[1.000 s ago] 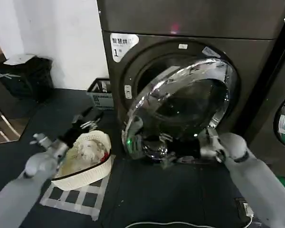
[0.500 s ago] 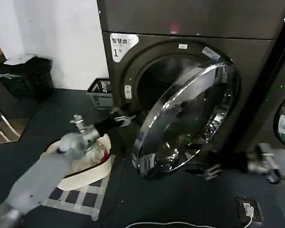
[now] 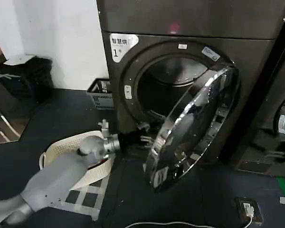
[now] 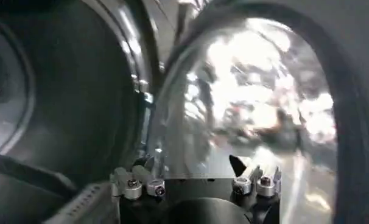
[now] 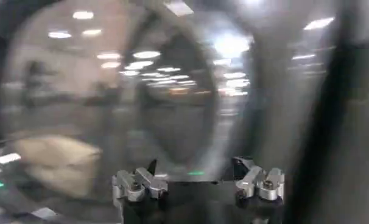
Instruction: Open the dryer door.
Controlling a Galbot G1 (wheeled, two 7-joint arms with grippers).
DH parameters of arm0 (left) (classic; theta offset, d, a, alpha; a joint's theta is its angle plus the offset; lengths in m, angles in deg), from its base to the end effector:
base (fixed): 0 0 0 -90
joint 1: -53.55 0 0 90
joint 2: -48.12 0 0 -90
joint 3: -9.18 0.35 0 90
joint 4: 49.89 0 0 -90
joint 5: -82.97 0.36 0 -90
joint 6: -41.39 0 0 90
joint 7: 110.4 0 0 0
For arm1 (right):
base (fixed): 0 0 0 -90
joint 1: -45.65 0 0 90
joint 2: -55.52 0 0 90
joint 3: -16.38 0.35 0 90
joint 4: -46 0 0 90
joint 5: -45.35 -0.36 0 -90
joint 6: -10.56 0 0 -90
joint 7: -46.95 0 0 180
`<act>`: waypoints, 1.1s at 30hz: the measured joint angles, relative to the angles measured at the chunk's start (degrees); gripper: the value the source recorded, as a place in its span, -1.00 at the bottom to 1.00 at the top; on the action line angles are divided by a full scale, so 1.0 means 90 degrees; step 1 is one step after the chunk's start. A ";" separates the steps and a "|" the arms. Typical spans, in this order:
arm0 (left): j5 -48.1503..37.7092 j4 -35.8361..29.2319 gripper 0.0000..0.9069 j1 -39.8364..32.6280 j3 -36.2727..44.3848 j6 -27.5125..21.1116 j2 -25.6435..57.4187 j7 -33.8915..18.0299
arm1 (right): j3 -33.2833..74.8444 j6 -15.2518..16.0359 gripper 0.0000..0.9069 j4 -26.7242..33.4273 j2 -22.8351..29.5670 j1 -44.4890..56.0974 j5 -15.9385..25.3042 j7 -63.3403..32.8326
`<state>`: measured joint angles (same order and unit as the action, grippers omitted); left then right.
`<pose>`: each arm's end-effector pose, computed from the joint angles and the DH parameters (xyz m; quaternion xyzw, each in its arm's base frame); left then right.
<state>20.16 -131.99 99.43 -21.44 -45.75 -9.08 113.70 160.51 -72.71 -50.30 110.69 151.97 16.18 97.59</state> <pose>0.4799 -0.0415 -0.2340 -0.6640 -0.7428 0.0854 0.0036 0.1761 -0.4154 -0.1446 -0.0773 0.9871 -0.1317 0.0476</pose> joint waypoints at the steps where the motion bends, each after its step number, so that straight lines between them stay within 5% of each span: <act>1: -0.0005 -0.0051 1.00 -0.0014 0.0059 0.0015 -0.0004 -0.0036 | 0.0191 0.0009 1.00 -0.0045 0.0038 0.0060 0.0016 -0.0318; 11: -0.0015 -0.0752 1.00 -0.0036 0.0658 0.0170 -0.0264 -0.0524 | 0.1938 0.0230 1.00 -0.0170 -0.0094 0.0402 0.0104 -0.2915; 17: 0.0001 -0.0726 1.00 -0.0173 0.0969 0.0265 -0.0601 -0.0753 | 0.2996 0.0115 1.00 0.0032 -0.0384 0.0608 0.0693 -0.3928; 25: 0.0168 -0.0358 1.00 -0.0334 0.1313 0.0402 -0.1254 -0.1008 | 0.4095 -0.0110 1.00 0.0391 -0.0725 0.0886 0.1626 -0.4530; 33: 0.0250 0.0147 1.00 -0.0495 0.1559 0.0473 -0.1977 -0.1243 | 0.5036 0.0002 1.00 0.0654 -0.1102 0.1294 0.2007 -0.4580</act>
<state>22.41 -130.66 94.98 -7.41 -41.50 -26.88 102.51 205.84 -72.70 -44.41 100.77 163.62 34.24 56.37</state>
